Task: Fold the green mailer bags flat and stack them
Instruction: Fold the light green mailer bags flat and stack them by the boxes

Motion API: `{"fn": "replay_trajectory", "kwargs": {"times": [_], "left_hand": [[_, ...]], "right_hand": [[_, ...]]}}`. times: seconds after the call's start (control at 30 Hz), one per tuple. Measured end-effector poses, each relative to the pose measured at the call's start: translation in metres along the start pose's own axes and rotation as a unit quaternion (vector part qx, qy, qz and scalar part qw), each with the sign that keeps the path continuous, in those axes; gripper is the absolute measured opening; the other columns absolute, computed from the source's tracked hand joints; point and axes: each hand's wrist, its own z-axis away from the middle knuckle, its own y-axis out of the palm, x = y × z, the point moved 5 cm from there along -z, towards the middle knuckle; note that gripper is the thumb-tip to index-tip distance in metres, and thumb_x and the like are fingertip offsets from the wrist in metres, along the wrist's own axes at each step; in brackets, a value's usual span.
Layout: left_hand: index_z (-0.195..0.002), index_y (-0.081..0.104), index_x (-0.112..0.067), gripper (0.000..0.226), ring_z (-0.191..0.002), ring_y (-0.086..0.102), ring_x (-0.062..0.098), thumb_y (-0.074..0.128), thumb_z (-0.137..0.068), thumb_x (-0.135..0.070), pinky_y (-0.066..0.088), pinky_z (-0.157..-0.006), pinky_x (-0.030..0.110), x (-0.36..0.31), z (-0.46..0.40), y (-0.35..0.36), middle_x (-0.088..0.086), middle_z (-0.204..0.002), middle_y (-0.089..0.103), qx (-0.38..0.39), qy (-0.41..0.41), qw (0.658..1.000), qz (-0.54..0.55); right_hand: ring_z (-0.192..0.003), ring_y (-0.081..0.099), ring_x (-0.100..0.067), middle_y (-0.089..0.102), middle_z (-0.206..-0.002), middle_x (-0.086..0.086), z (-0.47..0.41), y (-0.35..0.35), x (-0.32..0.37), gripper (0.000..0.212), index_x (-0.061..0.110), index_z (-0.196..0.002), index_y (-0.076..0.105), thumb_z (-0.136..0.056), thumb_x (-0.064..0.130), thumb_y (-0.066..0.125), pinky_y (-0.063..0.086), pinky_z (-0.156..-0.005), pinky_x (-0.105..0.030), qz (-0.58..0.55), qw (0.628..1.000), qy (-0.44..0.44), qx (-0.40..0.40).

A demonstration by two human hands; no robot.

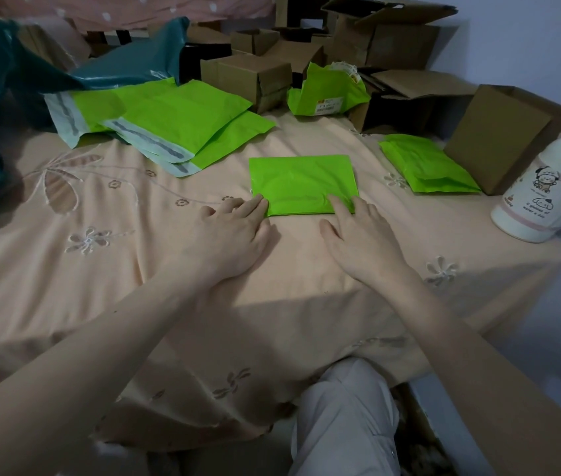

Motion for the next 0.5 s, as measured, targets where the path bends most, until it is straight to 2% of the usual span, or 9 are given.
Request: {"fn": "replay_trajectory", "kwargs": {"times": [0.17,0.3,0.4,0.5], "left_hand": [[-0.147,0.024,-0.024,0.073,-0.140,0.026,0.015,-0.001,-0.083,-0.049,0.027,-0.105,0.039,-0.003,0.001,0.001,-0.010,-0.156,0.021,0.011,-0.006,1.000,0.003],[-0.147,0.024,-0.019,0.057,-0.142,0.020,0.017,0.018,-0.097,-0.048,0.020,-0.109,0.039,-0.002,-0.001,0.003,-0.006,-0.157,0.018,0.042,-0.002,0.999,0.022],[-0.139,0.035,-0.015,0.052,-0.139,0.025,0.018,0.030,-0.097,-0.045,0.023,-0.107,0.040,0.000,-0.004,0.001,-0.003,-0.153,0.030,0.029,-0.012,0.998,0.052],[-0.121,0.046,-0.013,0.043,-0.129,0.037,0.022,0.033,-0.096,-0.045,0.029,-0.099,0.041,0.005,-0.011,-0.003,0.003,-0.136,0.048,-0.004,-0.044,0.996,0.078]], "right_hand": [[-0.131,0.039,-0.026,0.040,-0.144,-0.012,0.002,0.001,0.004,0.060,0.013,-0.147,0.026,-0.096,0.045,0.028,0.027,-0.102,-0.043,0.043,0.999,0.007,-0.010],[-0.133,0.035,-0.023,0.039,-0.145,-0.010,0.003,0.001,0.005,0.061,0.009,-0.145,0.028,-0.097,0.046,0.028,0.022,-0.106,-0.047,0.038,0.999,0.020,-0.009],[-0.125,0.037,-0.029,0.046,-0.133,-0.014,0.006,-0.008,0.005,0.051,0.011,-0.129,0.045,-0.096,0.047,0.032,0.029,-0.097,-0.046,0.032,0.999,0.028,-0.031],[-0.118,0.040,-0.032,0.049,-0.124,-0.017,0.006,-0.021,0.004,0.042,0.011,-0.108,0.057,-0.095,0.044,0.036,0.032,-0.091,-0.044,0.009,0.996,0.035,-0.080]]}}
